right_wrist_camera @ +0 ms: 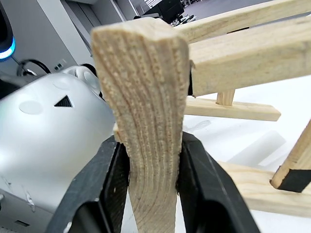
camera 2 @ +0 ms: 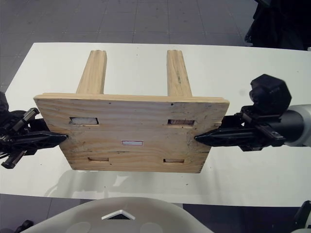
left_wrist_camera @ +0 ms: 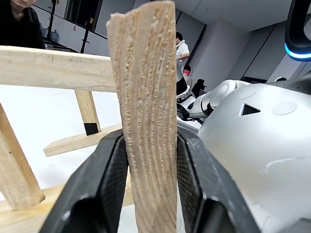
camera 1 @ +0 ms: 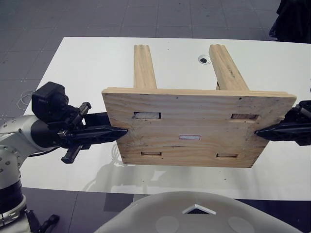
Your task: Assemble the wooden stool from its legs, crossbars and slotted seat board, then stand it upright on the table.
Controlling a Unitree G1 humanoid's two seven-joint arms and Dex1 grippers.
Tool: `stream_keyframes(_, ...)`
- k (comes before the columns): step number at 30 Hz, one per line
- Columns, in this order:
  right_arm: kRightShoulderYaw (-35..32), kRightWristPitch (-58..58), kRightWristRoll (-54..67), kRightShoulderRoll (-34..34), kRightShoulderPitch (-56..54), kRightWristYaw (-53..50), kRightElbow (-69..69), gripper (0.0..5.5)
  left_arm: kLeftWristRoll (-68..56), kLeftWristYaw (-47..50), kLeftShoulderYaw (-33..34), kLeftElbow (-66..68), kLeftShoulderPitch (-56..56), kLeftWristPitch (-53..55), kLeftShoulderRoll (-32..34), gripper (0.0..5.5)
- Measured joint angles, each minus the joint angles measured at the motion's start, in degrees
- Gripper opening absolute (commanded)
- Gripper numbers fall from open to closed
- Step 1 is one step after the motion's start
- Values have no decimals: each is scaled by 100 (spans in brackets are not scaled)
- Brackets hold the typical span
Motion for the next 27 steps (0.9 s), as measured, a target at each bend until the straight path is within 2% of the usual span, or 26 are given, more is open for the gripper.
stream_keyframes(7,-23,215,988,-173,-236,-686,302,128,-428,269,150,-89,183,73,-48,132)
stream_keyframes(11,66,206,1245,-174,-379,-1024,420,128,-747,615,108,171,-210,173,1,132)
stream_keyframes(15,545,179,1770,-151,-1100,-1755,973,128,-1359,1370,-90,702,-910,285,35,132)
stream_keyframes(20,1463,297,2926,-154,-2370,-3056,2109,128,-2042,2238,-219,925,-1015,327,49,133)
stream_keyframes(27,2221,754,3274,-223,-2935,-3542,2826,128,-2681,3044,-581,1365,-1289,530,157,133)
